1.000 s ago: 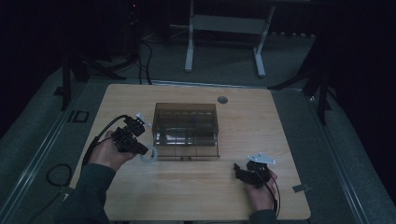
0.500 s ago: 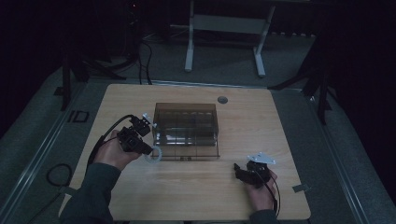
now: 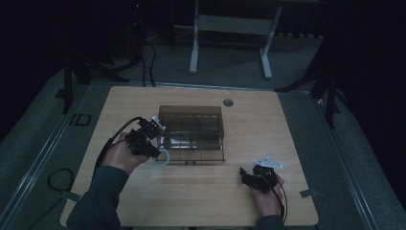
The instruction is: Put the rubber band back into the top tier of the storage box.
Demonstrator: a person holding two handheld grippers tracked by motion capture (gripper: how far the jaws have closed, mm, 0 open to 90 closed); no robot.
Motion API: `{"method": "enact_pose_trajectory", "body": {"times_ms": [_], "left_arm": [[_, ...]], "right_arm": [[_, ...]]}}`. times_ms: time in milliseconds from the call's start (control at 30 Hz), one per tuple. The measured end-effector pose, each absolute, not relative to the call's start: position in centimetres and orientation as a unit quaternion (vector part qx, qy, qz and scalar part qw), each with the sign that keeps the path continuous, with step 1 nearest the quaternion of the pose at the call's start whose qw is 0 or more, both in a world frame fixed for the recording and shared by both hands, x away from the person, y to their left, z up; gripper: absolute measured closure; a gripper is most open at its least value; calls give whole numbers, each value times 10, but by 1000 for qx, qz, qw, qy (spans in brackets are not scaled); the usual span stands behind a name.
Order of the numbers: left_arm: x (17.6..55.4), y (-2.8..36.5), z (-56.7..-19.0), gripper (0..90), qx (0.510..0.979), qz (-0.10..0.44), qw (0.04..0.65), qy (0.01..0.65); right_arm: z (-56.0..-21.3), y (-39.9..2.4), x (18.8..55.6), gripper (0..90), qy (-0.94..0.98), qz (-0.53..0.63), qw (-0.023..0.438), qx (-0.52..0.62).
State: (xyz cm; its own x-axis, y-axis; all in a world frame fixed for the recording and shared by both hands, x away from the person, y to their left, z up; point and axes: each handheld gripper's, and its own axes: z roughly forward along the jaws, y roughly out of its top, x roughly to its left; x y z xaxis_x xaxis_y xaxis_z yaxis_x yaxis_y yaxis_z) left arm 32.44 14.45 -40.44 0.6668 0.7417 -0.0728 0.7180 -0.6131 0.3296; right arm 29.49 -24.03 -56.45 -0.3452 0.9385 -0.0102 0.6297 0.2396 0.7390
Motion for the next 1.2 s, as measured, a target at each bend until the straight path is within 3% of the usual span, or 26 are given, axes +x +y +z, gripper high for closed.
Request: {"method": "enact_pose_trajectory", "body": {"times_ms": [1200], "left_arm": [[353, 137, -413, 818, 885, 44, 168, 432]], "right_arm": [[-565, -239, 295, 284, 752, 330, 234, 520]]}}
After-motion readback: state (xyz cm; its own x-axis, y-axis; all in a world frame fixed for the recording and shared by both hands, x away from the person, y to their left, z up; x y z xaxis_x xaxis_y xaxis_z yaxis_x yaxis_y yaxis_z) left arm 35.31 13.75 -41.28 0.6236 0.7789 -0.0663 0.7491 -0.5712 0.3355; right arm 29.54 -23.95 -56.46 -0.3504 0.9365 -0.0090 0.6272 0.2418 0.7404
